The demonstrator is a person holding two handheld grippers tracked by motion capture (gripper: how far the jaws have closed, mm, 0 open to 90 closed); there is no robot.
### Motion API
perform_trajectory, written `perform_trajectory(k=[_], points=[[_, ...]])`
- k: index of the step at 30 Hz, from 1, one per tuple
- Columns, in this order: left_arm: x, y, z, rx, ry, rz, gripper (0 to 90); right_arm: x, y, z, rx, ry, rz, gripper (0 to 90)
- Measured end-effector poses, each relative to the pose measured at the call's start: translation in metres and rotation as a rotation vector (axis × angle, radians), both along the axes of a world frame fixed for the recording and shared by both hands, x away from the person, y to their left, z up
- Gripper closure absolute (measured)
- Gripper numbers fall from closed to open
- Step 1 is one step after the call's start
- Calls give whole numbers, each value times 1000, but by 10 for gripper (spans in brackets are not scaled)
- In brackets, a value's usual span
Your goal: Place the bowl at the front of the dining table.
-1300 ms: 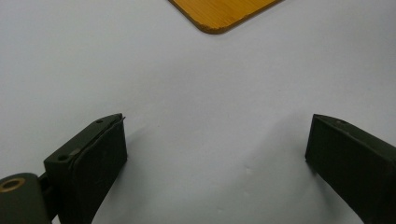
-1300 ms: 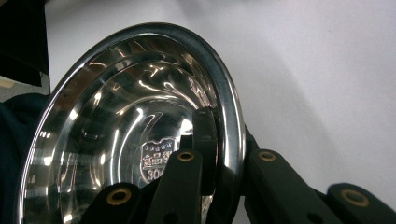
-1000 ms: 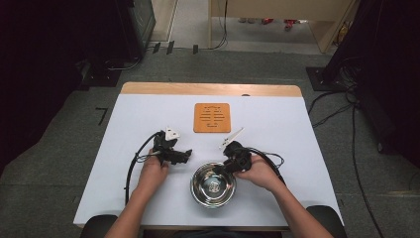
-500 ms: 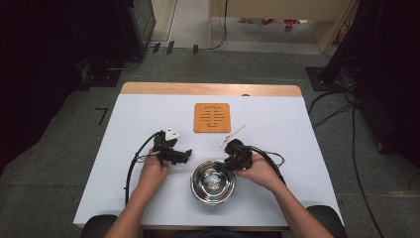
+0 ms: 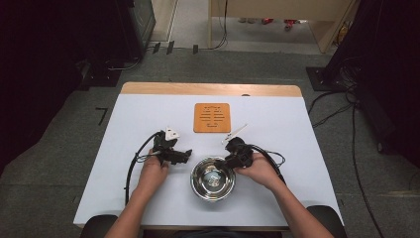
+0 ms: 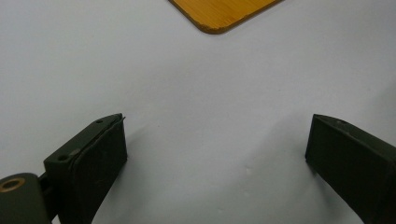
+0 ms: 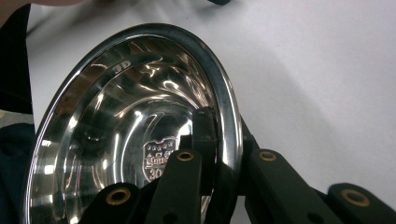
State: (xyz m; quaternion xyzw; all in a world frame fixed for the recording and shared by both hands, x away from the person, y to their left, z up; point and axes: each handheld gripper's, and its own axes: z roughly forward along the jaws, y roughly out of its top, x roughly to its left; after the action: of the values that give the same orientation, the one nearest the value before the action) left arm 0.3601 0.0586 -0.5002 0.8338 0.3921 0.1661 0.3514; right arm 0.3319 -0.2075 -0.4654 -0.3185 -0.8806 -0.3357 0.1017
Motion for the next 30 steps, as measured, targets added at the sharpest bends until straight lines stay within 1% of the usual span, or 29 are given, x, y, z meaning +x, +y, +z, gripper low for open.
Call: perform_trajectory(k=[2, 7, 13, 16, 21, 25, 30], points=[[0, 0, 0, -1, 1, 1, 52, 1, -1, 0, 4, 3, -14, 863], [0, 0, 0, 0, 1, 0, 52, 4, -2, 0, 7, 7, -20, 863], [0, 0, 0, 0, 1, 1, 52, 6, -2, 0, 9, 1, -32, 863], [0, 0, 0, 1, 1, -1, 52, 8, -4, 0, 10, -2, -50, 863], [0, 0, 0, 0, 1, 0, 52, 10, -5, 0, 11, -4, -62, 863], [0, 0, 0, 2, 1, -1, 52, 14, -7, -1, 17, -13, -104, 862], [0, 0, 0, 3, 1, -1, 52, 15, -9, 0, 23, -10, -122, 862]])
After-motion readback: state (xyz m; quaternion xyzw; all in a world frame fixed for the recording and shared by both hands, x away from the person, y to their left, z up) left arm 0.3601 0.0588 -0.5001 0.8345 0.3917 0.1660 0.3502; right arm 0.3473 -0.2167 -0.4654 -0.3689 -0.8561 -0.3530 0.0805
